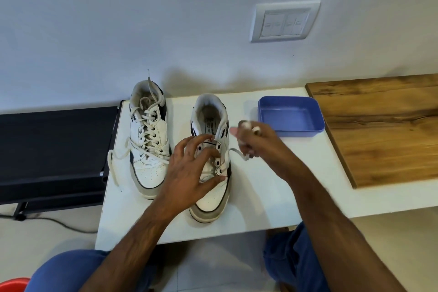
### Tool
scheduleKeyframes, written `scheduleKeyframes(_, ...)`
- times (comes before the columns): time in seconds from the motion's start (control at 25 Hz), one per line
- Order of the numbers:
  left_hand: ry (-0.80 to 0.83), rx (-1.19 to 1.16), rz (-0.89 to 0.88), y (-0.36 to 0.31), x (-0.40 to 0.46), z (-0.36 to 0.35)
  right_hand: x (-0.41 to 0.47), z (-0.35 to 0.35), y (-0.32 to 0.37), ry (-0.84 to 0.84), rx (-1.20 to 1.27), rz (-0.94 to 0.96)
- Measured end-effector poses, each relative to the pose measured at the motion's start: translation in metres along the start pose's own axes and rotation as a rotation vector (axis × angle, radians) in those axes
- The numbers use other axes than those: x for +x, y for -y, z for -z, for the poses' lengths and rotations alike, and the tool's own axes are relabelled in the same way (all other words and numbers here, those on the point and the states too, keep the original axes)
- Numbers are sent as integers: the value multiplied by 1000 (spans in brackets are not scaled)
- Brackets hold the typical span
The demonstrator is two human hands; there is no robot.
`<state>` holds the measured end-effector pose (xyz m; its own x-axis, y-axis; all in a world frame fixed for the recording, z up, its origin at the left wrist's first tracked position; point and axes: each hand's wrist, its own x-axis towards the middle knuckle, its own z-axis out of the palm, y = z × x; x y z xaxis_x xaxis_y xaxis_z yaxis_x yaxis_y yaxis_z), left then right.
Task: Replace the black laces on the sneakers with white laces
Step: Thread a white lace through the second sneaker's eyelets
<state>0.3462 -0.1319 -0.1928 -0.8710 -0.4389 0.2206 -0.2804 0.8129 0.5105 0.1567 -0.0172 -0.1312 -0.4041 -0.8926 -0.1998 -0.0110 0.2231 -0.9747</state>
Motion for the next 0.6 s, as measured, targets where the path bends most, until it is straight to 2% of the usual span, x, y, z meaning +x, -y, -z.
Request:
scheduleKeyframes(0.04, 0, -16, -24, 3, -2, 3, 1, -7, -6, 61, -215, -56)
scheduleKeyframes(0.12, 48, -76, -31, 16, -6, 17, 0, -19, -16, 177, -438, -139)
scheduleKeyframes(0.24, 206, -71, 14, 32, -15, 54, -2, -31, -19, 186, -452, -130)
scheduleKeyframes(0.4, 373, 187, 40, 24, -20, 94, -6, -44, -17, 96, -562, -57)
scheduleKeyframes(0.52, 377, 359, 103, 14, -14, 139, -17, -42, -7, 46, -543, -69)
scheduleKeyframes(0.6, 333, 336, 146, -1, -10, 182, -26, -33, 19, 47, -551, -52)
